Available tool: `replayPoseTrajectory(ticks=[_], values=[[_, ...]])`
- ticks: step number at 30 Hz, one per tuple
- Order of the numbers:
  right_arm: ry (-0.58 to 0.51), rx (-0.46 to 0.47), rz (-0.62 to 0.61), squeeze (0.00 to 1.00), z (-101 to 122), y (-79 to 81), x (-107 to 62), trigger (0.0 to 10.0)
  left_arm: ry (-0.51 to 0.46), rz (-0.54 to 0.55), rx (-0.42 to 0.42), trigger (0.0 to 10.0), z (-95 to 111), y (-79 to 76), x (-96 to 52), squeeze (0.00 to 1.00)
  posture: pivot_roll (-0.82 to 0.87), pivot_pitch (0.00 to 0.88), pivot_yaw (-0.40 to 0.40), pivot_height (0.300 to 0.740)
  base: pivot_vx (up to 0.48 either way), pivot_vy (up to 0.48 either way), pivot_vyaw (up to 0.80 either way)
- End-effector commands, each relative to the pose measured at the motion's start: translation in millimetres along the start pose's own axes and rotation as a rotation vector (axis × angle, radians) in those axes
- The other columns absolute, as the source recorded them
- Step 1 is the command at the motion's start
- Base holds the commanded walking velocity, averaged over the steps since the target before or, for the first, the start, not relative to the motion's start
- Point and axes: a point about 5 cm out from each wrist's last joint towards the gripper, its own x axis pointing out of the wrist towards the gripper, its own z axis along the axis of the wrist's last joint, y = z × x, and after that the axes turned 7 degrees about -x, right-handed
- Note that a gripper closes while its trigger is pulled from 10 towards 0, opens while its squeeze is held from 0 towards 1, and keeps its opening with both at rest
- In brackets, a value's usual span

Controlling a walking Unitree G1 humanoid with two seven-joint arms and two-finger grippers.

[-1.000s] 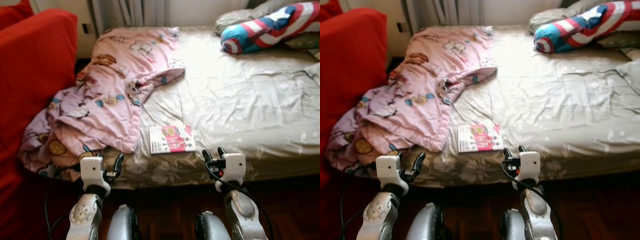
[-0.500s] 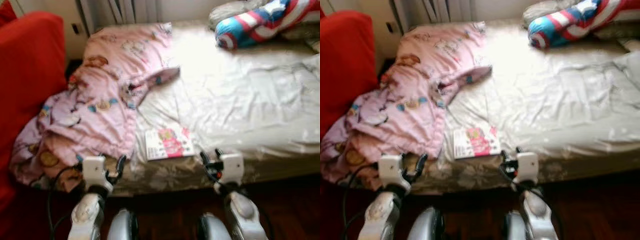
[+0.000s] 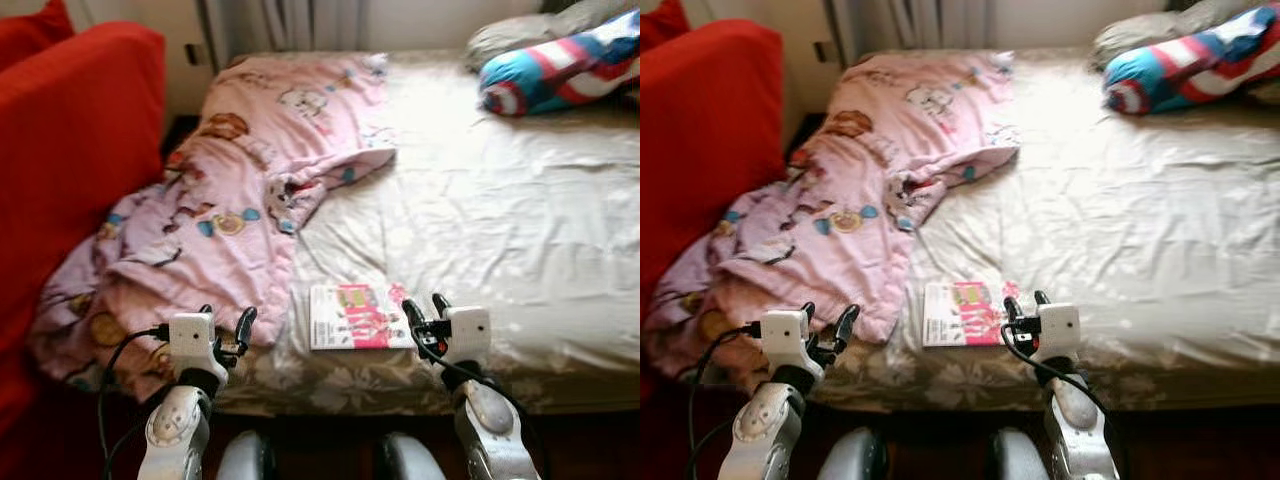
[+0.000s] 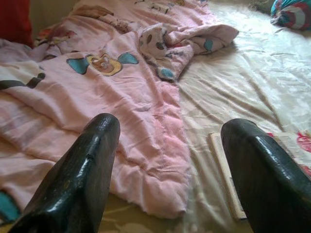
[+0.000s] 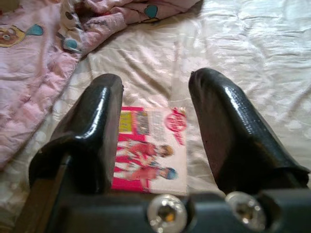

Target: Clean up the room

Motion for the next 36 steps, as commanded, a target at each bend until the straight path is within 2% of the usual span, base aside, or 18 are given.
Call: replayPoseTrajectory(ticks=[1, 12, 18, 23, 36], values=[[0.021, 0.003, 0.025, 0.00, -4, 4.6, -1.4, 10.0, 0.006, 0.010, -0.005, 10.0, 0, 2.9, -2.0, 0.00, -0.08, 0.127, 0.021, 0.616, 0.285, 0.000, 0.00], [0.031, 0.006, 0.056, 0.00, -7, 8.3, -3.6, 10.0, 0.009, 0.011, -0.009, 10.0, -1, 1.3, -5.2, 0.00, -0.08, 0.144, 0.016, 0.616, 0.287, 0.000, 0.00], [0.068, -0.010, 0.074, 0.00, -12, 11.6, -3.9, 10.0, 0.007, 0.013, -0.010, 10.0, -1, 0.5, -5.7, 0.00, -0.08, 0.150, 0.015, 0.616, 0.000, 0.000, 0.00], [0.050, -0.012, 0.085, 0.00, -10, 12.5, -3.6, 10.0, 0.004, 0.010, -0.010, 10.0, 1, -0.9, -6.6, 0.00, -0.07, 0.164, 0.013, 0.586, 0.000, 0.000, 0.00], [0.123, 0.000, 0.031, 0.00, -18, 12.2, 8.2, 10.0, 0.009, 0.006, 0.001, 10.0, 2, 0.4, -8.7, 0.00, -0.04, 0.203, 0.027, 0.586, 0.000, 0.000, 0.00]])
